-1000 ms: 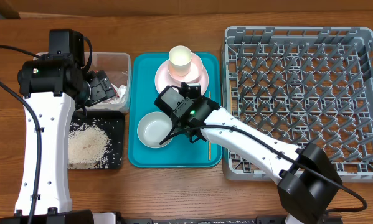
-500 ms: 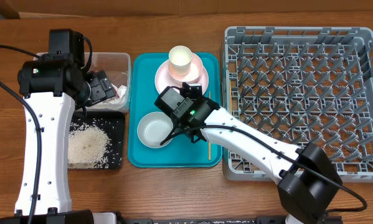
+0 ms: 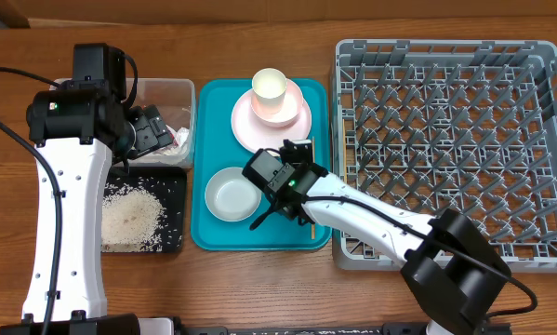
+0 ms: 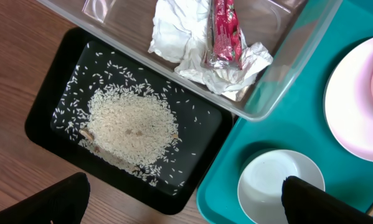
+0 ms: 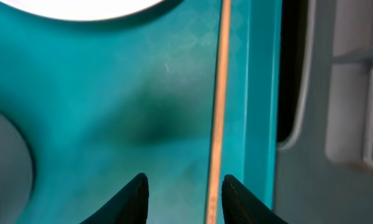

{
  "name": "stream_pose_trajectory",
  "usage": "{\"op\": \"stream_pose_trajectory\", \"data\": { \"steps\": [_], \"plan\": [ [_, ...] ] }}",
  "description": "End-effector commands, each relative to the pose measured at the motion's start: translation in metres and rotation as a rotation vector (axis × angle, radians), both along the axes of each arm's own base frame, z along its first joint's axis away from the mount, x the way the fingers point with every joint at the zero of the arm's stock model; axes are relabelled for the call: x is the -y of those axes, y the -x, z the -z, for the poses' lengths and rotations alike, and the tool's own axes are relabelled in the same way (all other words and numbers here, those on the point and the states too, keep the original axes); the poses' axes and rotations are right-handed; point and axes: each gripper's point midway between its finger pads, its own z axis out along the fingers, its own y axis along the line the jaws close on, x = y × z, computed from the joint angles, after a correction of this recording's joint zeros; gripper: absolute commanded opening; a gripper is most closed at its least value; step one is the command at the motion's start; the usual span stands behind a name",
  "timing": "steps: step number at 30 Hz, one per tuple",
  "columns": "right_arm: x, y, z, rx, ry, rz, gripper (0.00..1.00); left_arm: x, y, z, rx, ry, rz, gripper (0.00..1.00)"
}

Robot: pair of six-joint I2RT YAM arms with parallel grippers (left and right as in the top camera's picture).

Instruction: Sort waste into correct bins and load items into the dishwasher

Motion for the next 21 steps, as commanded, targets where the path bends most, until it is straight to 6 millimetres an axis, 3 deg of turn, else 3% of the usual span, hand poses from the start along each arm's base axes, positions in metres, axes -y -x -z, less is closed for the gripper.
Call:
{"op": "stream_pose_trajectory", "data": {
  "steps": [1,9,21],
  "plan": [
    [0.005,-0.001,0.008,0.026,0.02,0.008,0.4,-0.001,-0.002,-0.003,0.009,-0.006,-0.004,1.0],
    [0.01,0.002,0.024,0.034,0.013,0.009,0.4,-0.001,-0.002,-0.003,0.009,-0.006,-0.004,1.0],
    [0.017,-0.003,0.025,0.038,0.017,0.031,0.41,-0.001,-0.002,-0.003,0.009,-0.006,-0.004,1.0]
  ]
}}
